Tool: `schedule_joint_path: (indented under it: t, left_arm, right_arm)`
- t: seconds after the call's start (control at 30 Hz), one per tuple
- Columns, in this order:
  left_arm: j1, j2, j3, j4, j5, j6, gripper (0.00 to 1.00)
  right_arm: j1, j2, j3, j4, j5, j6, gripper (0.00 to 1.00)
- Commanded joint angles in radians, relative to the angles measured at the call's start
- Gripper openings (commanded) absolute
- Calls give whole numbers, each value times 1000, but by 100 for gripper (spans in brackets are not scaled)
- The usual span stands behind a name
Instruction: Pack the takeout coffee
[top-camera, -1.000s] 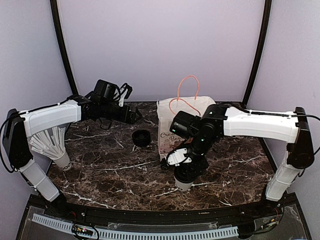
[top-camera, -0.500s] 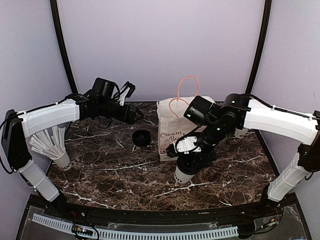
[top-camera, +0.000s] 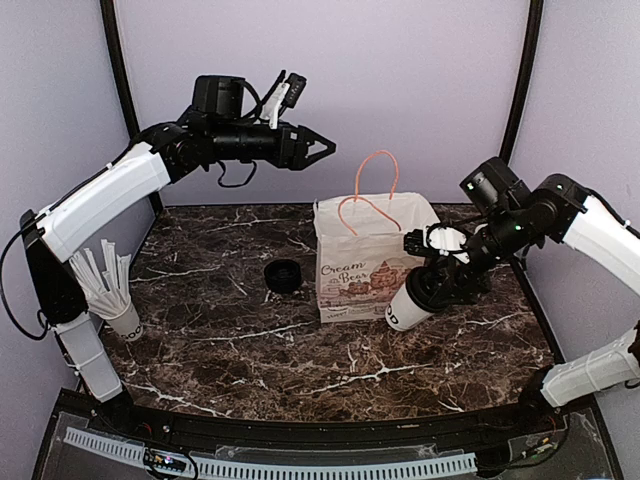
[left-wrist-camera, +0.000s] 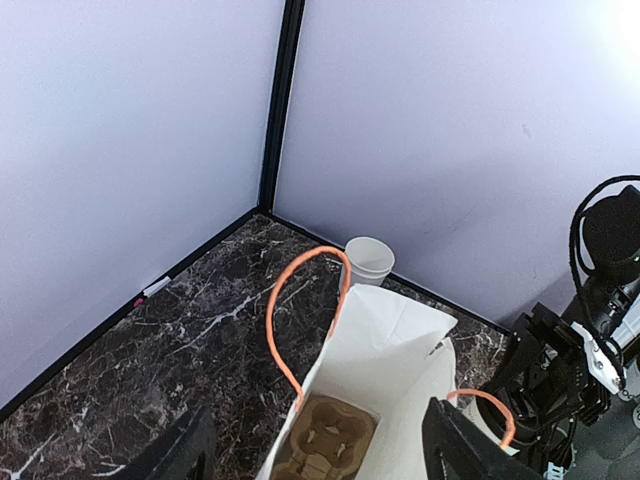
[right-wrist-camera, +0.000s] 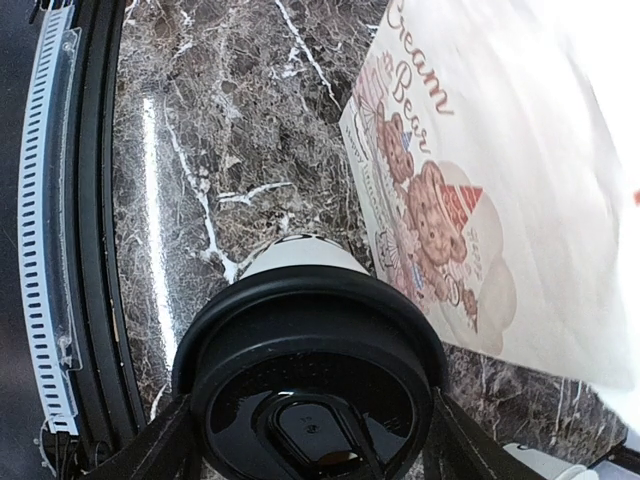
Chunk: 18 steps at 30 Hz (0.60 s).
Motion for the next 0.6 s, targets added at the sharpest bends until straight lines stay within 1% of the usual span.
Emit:
schedule_joint_path:
  t: [0.0,0.1,0.27,0.4,0.57]
  left_arm:
    - [1,159,198,-199,33,45,72]
    - [1,220,274,-229,49,71,70]
    - [1,246,274,-206,135,59,68]
    - [-1,248,251,-196,150,63,68]
    - [-1,248,221,-192,140,60,70]
  right_arm:
    - [-90,-73,-70,-12,-84,20,60]
    - [-165,-134,-108,-4,-96,20,60]
    - [-330,-205,-131,-11,-125,-8,59]
    - [-452,-180,-43,-52,-153,-50,59]
    - [-529,-101,130,-92,-144,-72,59]
